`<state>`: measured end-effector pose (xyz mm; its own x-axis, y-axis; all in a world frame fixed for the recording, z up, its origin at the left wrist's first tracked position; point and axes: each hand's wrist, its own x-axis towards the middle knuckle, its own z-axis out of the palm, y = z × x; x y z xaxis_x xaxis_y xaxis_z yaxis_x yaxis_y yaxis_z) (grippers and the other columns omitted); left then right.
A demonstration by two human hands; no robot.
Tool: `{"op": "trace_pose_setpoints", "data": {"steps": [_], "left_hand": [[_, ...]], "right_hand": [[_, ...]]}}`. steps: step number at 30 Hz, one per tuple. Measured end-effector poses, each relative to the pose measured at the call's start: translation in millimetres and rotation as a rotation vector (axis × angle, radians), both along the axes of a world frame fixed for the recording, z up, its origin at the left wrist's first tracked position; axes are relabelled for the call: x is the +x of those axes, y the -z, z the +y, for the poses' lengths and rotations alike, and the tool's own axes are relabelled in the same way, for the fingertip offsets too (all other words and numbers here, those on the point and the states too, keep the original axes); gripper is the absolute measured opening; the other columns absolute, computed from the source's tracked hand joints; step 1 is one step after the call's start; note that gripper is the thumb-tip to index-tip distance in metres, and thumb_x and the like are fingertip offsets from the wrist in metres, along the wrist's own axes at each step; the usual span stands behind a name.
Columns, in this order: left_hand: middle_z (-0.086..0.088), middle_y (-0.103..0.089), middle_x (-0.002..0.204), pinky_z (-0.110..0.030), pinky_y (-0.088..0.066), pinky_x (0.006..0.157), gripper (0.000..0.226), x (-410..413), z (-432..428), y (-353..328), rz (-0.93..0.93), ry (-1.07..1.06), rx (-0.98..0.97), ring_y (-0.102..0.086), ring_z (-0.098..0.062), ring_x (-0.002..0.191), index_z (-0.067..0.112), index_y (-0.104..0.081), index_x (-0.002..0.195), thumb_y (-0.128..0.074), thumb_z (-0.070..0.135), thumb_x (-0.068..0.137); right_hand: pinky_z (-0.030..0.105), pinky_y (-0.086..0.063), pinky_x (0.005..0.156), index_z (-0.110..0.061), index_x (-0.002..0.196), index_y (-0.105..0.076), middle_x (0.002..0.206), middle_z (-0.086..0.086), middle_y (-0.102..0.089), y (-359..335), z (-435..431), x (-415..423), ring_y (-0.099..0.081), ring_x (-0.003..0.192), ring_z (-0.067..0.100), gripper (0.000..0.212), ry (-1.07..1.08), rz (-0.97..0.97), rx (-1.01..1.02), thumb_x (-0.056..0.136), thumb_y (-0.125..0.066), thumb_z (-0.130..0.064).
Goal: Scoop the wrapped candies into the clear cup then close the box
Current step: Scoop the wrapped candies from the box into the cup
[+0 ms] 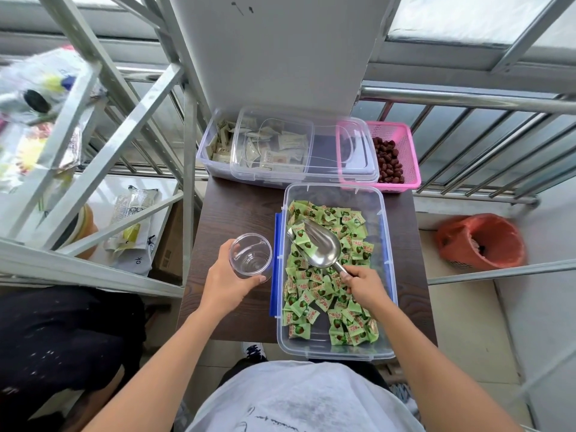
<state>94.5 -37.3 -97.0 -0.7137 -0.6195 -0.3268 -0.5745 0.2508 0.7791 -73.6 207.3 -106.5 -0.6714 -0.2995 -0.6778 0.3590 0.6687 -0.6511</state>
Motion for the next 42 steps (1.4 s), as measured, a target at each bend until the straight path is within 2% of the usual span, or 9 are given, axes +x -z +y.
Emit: {"op": "trace_pose_setpoints", "data": {"steps": [6,11,16,18,22,25,32,38,42], "left_hand": [[0.018,-0.055,0.125,-0.025,-0.04,0.094,0.093,-1.2,0.0,-3.1,0.02,-0.008,-0.029,-0.052,-0.007,0.115,0.031,-0.039,0.142,-0.094,0.03,0.067],[0.015,-0.055,0.124,-0.028,-0.041,0.095,0.098,-3.0,0.3,-4.4,0.006,-0.015,-0.056,-0.052,-0.009,0.113,0.028,-0.037,0.144,-0.095,0.034,0.065],[0.013,-0.059,0.117,-0.03,-0.044,0.086,0.094,-5.7,2.4,-5.6,-0.012,0.006,-0.103,-0.056,-0.011,0.107,0.032,-0.038,0.139,-0.095,0.033,0.064],[0.015,-0.06,0.113,-0.03,-0.044,0.083,0.091,-6.7,3.5,-6.8,-0.004,0.021,-0.118,-0.058,-0.012,0.106,0.036,-0.039,0.134,-0.095,0.032,0.063],[0.019,-0.062,0.112,-0.031,-0.047,0.083,0.089,-6.4,3.4,-9.0,0.018,0.055,-0.151,-0.059,-0.011,0.105,0.04,-0.041,0.135,-0.095,0.032,0.064],[0.02,-0.064,0.111,-0.028,-0.047,0.083,0.088,-4.8,2.3,-9.4,0.034,0.063,-0.158,-0.06,-0.009,0.104,0.041,-0.044,0.136,-0.094,0.032,0.065],[0.025,-0.061,0.103,-0.033,-0.052,0.084,0.082,-4.2,3.7,-10.2,0.031,0.075,-0.161,-0.061,-0.009,0.101,0.047,-0.046,0.127,-0.094,0.03,0.064],[0.018,-0.064,0.113,-0.037,-0.052,0.089,0.085,-1.6,3.9,-6.3,0.025,0.063,-0.163,-0.06,-0.012,0.108,0.045,-0.044,0.131,-0.095,0.032,0.064],[0.019,-0.064,0.11,-0.04,-0.053,0.089,0.084,-0.7,5.0,-4.8,0.022,0.06,-0.168,-0.061,-0.012,0.106,0.044,-0.045,0.129,-0.095,0.033,0.063]], "right_hand": [[0.025,-0.033,0.046,-0.015,0.12,-0.069,0.069,0.006,-0.053,-32.4,6.2,-6.7,-0.039,0.054,0.013,0.025,-0.002,0.091,-0.037,0.1,-0.055,-0.012],[0.027,-0.039,0.051,-0.022,0.1,-0.073,0.067,0.001,-0.057,-85.4,10.9,-17.9,-0.044,0.055,0.014,0.016,-0.15,0.214,-0.046,0.097,-0.061,-0.013],[0.031,-0.041,0.058,-0.026,0.1,-0.077,0.074,0.009,-0.066,-122.5,-6.1,-17.4,-0.048,0.06,0.016,0.016,-0.36,0.254,-0.032,0.096,-0.064,-0.019],[0.028,-0.041,0.054,-0.031,0.09,-0.075,0.07,0.006,-0.065,-133.7,-17.8,-14.7,-0.048,0.055,0.013,0.017,-0.441,0.28,0.0,0.096,-0.064,-0.02],[0.029,-0.043,0.047,-0.022,0.091,-0.077,0.073,0.01,-0.071,-149.3,-34.8,-12.1,-0.049,0.048,0.012,0.014,-0.545,0.343,0.065,0.095,-0.063,-0.021],[0.03,-0.042,0.045,-0.02,0.089,-0.079,0.074,0.012,-0.073,-158.4,-39.5,-10.7,-0.049,0.046,0.013,0.015,-0.56,0.377,0.069,0.094,-0.064,-0.02],[0.037,-0.052,0.048,-0.021,0.087,-0.08,0.064,0.001,-0.071,-174.5,-42.6,-6.0,-0.054,0.046,0.012,0.012,-0.563,0.451,0.06,0.09,-0.069,-0.018],[0.038,-0.053,0.049,-0.023,0.087,-0.08,0.066,0.005,-0.072,-184.6,-43.9,-4.0,-0.054,0.044,0.012,0.01,-0.543,0.487,0.038,0.088,-0.071,-0.018],[0.041,-0.055,0.054,-0.024,0.09,-0.08,0.07,0.003,-0.074,-188.3,-43.1,-4.0,-0.062,0.051,0.022,0.01,-0.535,0.499,0.033,0.087,-0.072,-0.02]]}}
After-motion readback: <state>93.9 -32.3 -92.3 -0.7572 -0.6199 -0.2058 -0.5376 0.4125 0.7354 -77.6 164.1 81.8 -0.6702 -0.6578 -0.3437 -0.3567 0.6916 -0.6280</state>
